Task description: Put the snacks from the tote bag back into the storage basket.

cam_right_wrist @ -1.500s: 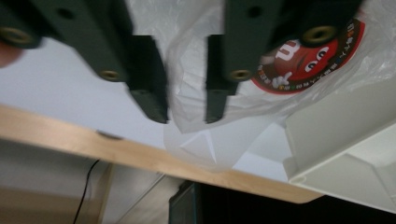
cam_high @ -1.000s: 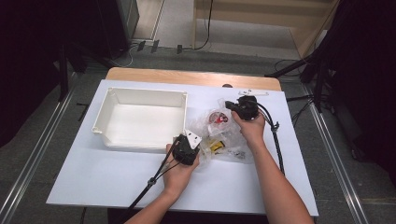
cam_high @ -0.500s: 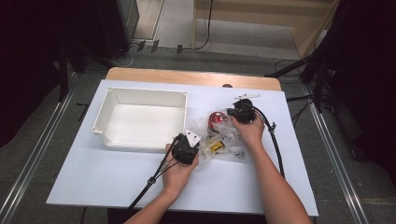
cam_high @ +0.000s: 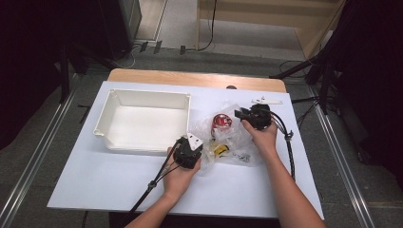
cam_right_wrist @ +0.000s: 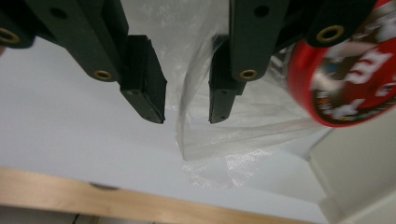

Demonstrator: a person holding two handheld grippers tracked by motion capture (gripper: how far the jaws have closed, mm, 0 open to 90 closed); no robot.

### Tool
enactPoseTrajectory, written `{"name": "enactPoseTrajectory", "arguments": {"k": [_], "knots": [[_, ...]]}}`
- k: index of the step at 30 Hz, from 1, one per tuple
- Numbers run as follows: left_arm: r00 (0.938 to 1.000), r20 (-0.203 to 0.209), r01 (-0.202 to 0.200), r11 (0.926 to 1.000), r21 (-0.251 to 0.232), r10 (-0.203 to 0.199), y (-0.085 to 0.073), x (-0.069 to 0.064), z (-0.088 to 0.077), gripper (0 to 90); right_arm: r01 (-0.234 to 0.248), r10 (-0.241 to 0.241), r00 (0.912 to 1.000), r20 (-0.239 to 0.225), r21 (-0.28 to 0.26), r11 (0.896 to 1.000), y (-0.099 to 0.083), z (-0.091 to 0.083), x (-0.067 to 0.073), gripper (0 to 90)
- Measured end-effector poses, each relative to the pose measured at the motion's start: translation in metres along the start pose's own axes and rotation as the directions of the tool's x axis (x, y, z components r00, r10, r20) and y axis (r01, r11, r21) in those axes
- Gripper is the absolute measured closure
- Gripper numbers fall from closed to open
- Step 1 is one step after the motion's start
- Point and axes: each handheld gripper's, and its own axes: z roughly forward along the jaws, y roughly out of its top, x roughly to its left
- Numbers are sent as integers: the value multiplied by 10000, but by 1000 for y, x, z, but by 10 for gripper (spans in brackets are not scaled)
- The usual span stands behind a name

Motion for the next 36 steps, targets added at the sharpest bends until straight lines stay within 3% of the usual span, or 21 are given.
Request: {"name": "enactPoseTrajectory", "arguments": {"k": [5,7,11,15,18,20,23,26,28,31,33,36], "knots": [[9994,220,266,9996,37,-267,0,3,0,900,276,-290,9995,-91,-1206,9923,7,-37,18,626],[9993,237,289,9996,40,-290,0,4,0,900,535,-526,9986,101,-1451,9880,6,-47,27,606],[9990,287,354,9994,17,-354,0,5,1,900,475,-477,9989,28,-1795,9826,6,-60,34,594],[9989,303,345,9994,43,-346,0,5,0,900,238,-205,9994,294,-1159,9930,6,-51,26,757],[9989,308,346,9994,36,-347,0,5,0,900,-313,316,9995,59,-473,9984,0,-36,14,821],[9988,329,361,9993,41,-362,0,5,0,900,-360,360,9993,113,13,9994,-7,-23,9,854],[9986,349,397,9992,41,-399,0,5,1,900,-378,330,9983,475,1038,9939,-20,-3,3,897],[9983,407,424,9991,101,-427,0,6,0,900,-892,753,9933,872,1678,9818,-29,8,-7,900],[9979,438,473,9988,125,-478,0,6,1,900,-983,825,9918,972,1715,9803,-30,8,-10,900],[9971,486,581,9981,180,-589,1,7,1,900,-304,43,9903,1390,1862,9820,-29,7,-9,900],[9971,488,580,9982,181,-588,0,7,1,900,-315,41,9891,1473,1840,9824,-29,6,-10,900],[9972,475,572,9982,178,-580,0,7,1,900,-350,255,9941,1058,886,9954,-27,-8,-9,845]]}}
